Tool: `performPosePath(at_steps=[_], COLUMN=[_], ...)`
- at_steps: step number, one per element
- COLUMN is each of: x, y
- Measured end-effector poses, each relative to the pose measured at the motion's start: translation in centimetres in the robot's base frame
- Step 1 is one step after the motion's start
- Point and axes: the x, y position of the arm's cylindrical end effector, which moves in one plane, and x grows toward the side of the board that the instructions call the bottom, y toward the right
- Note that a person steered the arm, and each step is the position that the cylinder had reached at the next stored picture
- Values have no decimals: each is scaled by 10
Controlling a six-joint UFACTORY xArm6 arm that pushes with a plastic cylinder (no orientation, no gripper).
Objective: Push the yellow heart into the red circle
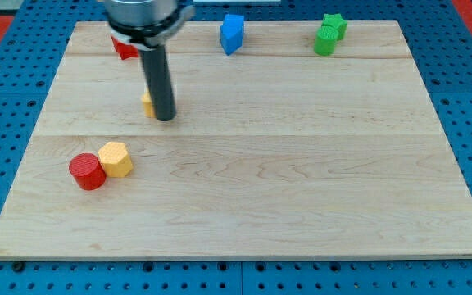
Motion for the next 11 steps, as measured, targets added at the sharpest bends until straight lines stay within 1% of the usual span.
performPosePath(at_steps=[1,2,3,4,5,6,7,8,9,10,11], x=[-24,-67,-52,-21,-18,-42,-16,-13,7,-1,24], y=[27,36,0,-25,-72,-83,-83,-75,-111,-113,-91])
